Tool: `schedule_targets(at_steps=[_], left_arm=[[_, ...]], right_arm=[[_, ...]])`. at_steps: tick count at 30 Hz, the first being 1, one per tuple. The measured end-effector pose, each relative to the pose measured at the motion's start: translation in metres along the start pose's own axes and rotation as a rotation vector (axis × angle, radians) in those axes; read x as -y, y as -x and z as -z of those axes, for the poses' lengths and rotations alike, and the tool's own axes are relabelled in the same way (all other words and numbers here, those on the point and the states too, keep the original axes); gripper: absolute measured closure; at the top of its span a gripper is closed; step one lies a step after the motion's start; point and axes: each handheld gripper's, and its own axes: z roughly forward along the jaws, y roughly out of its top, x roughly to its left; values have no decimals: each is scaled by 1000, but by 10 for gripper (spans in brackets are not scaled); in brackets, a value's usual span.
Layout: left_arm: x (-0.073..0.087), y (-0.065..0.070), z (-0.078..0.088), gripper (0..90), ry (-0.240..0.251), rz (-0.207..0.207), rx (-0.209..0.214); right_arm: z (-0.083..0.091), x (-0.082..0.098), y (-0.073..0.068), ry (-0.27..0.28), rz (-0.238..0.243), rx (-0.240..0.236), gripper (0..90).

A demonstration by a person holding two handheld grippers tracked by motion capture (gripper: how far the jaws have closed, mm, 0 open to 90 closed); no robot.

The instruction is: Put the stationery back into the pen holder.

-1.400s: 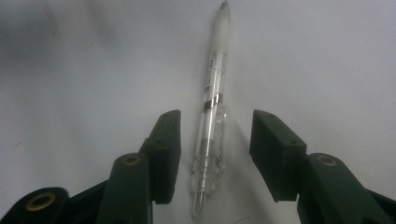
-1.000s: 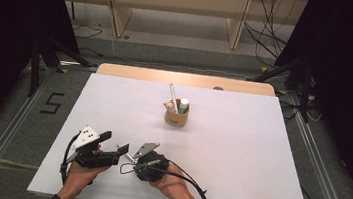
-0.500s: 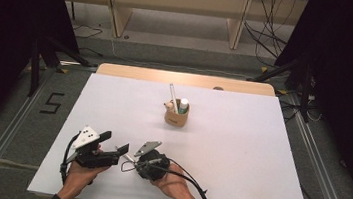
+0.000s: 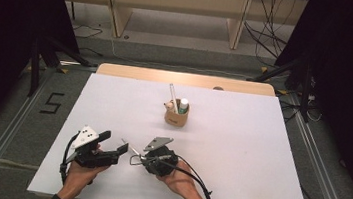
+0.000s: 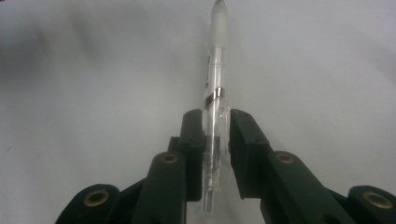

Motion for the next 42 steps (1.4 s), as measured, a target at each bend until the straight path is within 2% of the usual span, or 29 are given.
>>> schedule_targets(at_steps=[12,24,28,31,42], left_arm=[[0,1,0,155,-5,-1,2],[1,2,-1,155,-10,12,12],[0,2,-2,155,-18,24,29],[-1,4,-2,155,-21,49,55],[-12,23,-7,155,-31,87,151]], right_arm=[[23,13,18,64,-61,45,765],[48,24,28,174,-87,86,765],[55,28,29,205,-88,99,765],[60,31,29,227,-91,108,765],[77,37,21,296,-62,137,765]])
